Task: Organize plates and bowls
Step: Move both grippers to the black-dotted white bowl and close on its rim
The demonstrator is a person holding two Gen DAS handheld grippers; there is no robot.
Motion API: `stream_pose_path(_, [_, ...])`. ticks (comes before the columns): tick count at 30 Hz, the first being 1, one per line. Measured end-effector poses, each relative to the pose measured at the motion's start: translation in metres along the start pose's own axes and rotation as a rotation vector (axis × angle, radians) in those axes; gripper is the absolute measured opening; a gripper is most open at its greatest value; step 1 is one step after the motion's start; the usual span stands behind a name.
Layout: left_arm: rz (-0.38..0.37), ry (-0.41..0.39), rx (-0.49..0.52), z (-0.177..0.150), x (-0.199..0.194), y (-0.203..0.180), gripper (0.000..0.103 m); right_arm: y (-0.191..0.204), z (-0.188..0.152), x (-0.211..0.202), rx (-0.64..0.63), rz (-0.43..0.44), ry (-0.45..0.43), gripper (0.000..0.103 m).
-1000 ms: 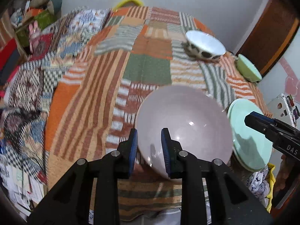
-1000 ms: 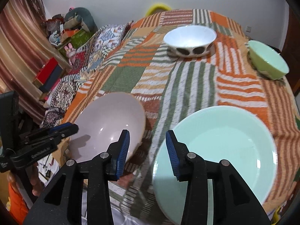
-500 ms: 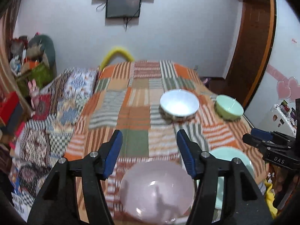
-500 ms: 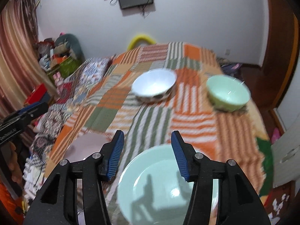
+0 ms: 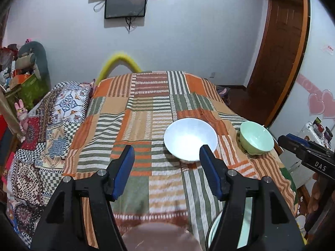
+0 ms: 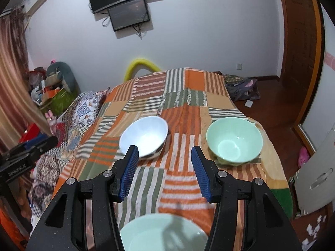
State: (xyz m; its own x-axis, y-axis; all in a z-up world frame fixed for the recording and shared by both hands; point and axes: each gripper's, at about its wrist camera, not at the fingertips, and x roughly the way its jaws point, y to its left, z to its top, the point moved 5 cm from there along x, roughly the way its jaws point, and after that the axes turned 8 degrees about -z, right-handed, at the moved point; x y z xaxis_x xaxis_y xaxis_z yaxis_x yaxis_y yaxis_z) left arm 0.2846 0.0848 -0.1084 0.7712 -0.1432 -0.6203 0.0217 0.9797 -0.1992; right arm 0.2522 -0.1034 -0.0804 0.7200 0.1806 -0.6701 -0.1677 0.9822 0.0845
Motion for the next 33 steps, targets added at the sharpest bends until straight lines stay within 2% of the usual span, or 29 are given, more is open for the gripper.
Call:
stream_pose_path(6, [0.007, 0.047, -0.017, 0.009, 0.05, 0.013, 0.064, -0.003, 0.004, 0.036, 0.002, -0.006, 0.05, 0.049])
stream_pose_path(12, [-0.009, 0.113, -0.008, 0.001, 0.102, 0.021, 0.064, 0.001, 0.001, 0.081, -0.011, 0.01, 0.117, 0.049])
stream_pose_path(26, [-0.015, 0.204, -0.026, -0.021, 0.172, 0.051, 0.064, 0.021, -0.003, 0.159, -0.059, 0.036, 0.23, 0.048])
stream_pose_path(28, [-0.018, 0.209, -0.043, -0.023, 0.178, 0.055, 0.064, 0.026, -0.006, 0.169, -0.087, 0.016, 0.243, 0.033])
stream_pose_path(30, [-0.025, 0.215, -0.058, -0.024, 0.184, 0.057, 0.064, 0.03, -0.011, 0.177, -0.119, 0.0, 0.265, 0.022])
stream_pose_path(31, [-0.028, 0.22, -0.063, -0.025, 0.188, 0.058, 0.064, 0.032, -0.012, 0.181, -0.13, 0.007, 0.272, 0.018])
stream_pose_path(33, [-0.031, 0.227, -0.066, -0.026, 0.193, 0.058, 0.064, 0.036, -0.013, 0.18, -0.151, -0.007, 0.262, 0.018])
